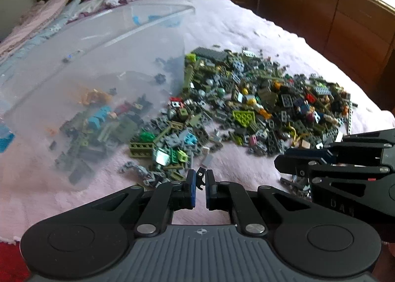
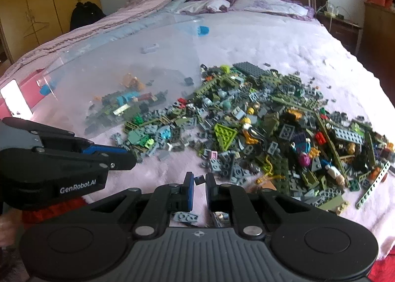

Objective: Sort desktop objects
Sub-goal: 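Grasp a small grey piece with the left tool while the right tool grasps a grey piece, then carry both pieces over the clear bin and open both tools to drop them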

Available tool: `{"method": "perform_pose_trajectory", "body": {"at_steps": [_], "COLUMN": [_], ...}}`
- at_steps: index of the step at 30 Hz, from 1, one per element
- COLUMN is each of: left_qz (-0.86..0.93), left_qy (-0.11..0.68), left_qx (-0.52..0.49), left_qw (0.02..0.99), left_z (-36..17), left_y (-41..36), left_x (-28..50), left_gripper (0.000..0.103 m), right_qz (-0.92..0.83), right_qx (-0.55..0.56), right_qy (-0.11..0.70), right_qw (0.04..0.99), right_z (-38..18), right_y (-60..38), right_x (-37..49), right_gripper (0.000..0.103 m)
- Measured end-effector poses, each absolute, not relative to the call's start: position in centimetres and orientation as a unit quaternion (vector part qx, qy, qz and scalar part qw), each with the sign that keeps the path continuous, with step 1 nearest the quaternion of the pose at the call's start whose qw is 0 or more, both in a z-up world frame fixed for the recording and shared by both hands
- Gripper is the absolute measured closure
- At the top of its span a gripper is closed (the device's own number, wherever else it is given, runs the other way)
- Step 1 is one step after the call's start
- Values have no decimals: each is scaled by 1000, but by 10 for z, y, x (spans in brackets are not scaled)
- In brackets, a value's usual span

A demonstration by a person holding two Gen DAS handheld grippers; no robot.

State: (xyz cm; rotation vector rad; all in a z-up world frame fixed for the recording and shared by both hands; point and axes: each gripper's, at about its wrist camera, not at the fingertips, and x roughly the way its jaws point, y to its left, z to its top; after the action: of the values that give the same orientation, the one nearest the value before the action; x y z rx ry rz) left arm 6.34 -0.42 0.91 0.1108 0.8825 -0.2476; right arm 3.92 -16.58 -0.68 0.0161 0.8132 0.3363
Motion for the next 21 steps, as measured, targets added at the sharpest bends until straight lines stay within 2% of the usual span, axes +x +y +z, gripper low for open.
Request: {"method": "perform_pose_trajectory", "body": {"at_steps": [14,21], "left_qz": [-94,-56], "left_qy": [397,360], "left_qx": [33,19], "left_qw": [912,931], "left_z": [41,79], "left_y": [12,30], "left_x": [65,74], "left_gripper": [94,94], "right_qz": [194,221], "right_qx": [-13,-24], "right_qy": [371,335], "right_qw": [908,916], "right_z": [29,65], "right_y": [-144,-131], "right_x": [45,63], "right_gripper": [92,92]}}
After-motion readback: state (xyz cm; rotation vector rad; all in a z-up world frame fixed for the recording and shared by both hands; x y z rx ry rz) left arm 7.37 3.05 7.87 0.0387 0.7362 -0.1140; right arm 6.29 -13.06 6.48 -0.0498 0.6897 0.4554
